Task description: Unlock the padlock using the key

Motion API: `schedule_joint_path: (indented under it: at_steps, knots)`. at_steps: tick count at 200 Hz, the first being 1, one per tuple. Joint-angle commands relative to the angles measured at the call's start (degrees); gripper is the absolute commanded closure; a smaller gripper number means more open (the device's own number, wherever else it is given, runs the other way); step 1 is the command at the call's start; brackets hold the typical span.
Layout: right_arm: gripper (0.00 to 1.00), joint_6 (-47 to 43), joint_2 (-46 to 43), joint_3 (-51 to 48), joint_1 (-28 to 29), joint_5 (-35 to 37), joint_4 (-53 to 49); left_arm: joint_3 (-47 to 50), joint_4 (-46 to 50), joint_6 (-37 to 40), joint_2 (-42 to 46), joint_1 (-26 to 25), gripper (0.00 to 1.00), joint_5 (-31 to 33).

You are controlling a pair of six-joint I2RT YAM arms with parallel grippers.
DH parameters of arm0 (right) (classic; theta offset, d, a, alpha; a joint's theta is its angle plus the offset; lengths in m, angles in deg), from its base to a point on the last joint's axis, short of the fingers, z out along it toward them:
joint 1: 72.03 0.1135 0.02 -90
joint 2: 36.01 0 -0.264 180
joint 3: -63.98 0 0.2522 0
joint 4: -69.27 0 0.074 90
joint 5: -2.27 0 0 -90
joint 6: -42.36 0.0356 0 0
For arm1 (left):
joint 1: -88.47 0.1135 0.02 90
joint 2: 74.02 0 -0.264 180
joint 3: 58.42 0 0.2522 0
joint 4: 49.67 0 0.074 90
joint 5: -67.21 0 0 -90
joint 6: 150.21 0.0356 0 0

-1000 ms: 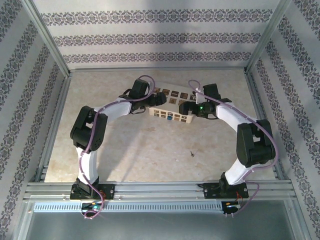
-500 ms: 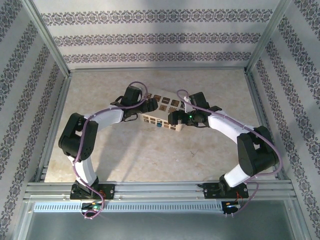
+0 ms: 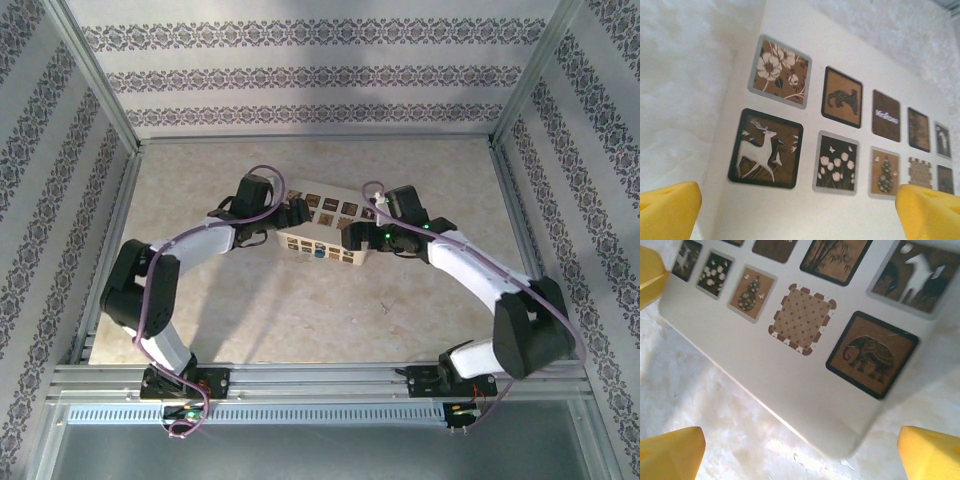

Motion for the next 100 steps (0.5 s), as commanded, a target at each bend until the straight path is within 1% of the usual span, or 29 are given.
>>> schedule_joint_path:
  at_steps: [1,14,33,52,78,100]
  knots:
    - [0.02,-2.61,-5.82,-0.64,-0.42,6.36,-10.52,2.37,-0.46,2.62,6.5,1.31,0.01,2.52]
    - [0.03,-2.27,-8.86,-1.91,-0.16,7.9,-14.55,4.12,-0.58,3.89,9.83,1.25,0.01,3.86]
    - [0.07,-0.41,-12.98,-4.7,0.6,9.09,-19.21,7.17,-1.42,4.81,14.65,1.32,0.01,5.19]
    - [0.16,1.6,-15.7,-7.99,1.65,8.71,-22.23,11.19,-3.77,3.92,19.43,1.32,0.01,7.71]
    - [0.26,4.07,-15.88,-11.64,3.32,8.47,-23.74,18.52,-10.81,0.65,25.08,1.32,0.01,12.0]
    - [0.33,5.61,-13.71,-13.49,5.25,8.43,-22.86,22.08,-12.71,0.07,28.01,1.31,0.01,15.25]
